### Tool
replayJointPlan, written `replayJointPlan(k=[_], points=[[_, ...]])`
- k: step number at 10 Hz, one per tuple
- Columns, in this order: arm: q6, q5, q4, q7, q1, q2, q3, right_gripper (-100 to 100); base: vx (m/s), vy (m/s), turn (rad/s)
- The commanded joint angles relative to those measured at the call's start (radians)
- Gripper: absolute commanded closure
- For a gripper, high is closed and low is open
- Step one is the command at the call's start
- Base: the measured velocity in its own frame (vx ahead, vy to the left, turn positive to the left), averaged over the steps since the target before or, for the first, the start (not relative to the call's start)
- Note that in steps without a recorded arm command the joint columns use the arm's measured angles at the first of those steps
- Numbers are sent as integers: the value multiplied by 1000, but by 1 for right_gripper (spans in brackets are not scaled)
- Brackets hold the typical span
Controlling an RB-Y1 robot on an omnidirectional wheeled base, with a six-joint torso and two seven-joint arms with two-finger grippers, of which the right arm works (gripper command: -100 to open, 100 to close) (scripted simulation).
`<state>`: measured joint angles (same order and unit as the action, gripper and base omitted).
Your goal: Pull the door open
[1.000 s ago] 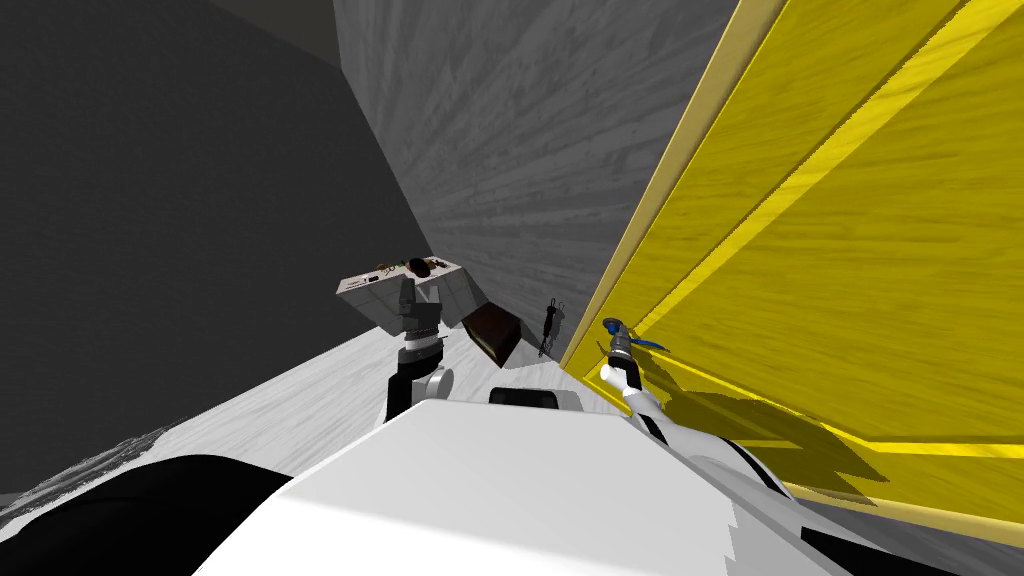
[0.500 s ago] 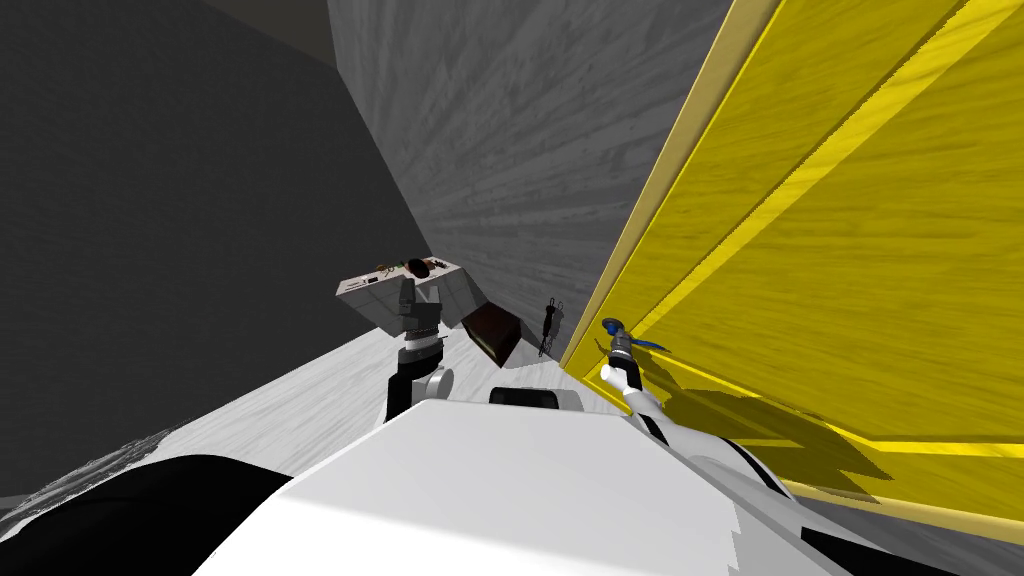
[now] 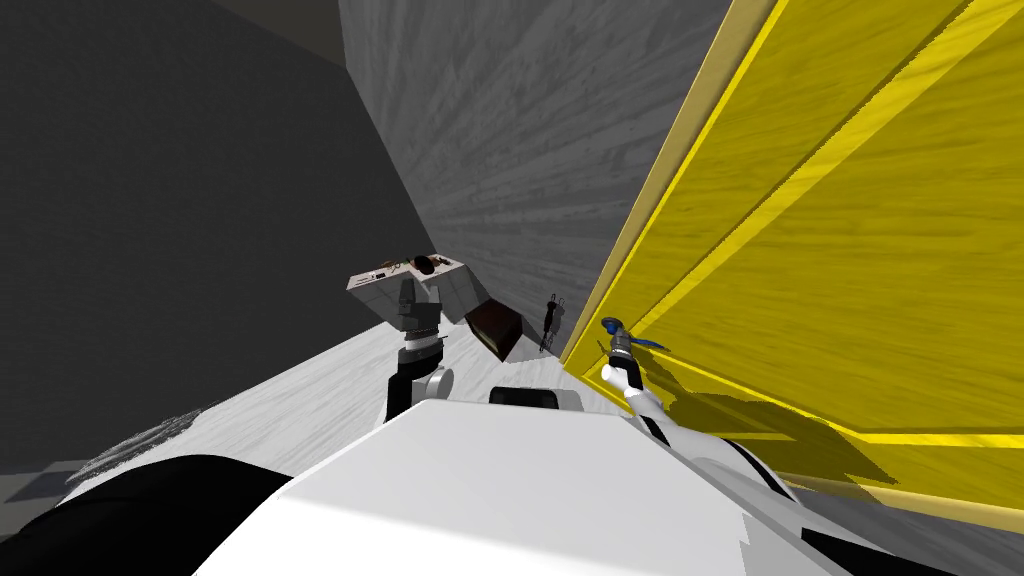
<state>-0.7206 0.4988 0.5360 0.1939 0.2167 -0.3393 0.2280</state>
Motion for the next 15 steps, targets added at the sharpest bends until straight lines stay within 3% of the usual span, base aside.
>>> replayJointPlan(k=[1, 7, 8, 15], points=[[-3, -14, -8, -21, -1, -3, -19, 100, -228, -4, 84], [1, -61, 10, -98, -15, -27, -84, 100, -221, -10, 95], [6, -56, 14, -91, -16, -23, -78, 100, -101, -1, 39], [-5, -113, 36, -183, -39, -50, -159, 100, -247, -18, 113]])
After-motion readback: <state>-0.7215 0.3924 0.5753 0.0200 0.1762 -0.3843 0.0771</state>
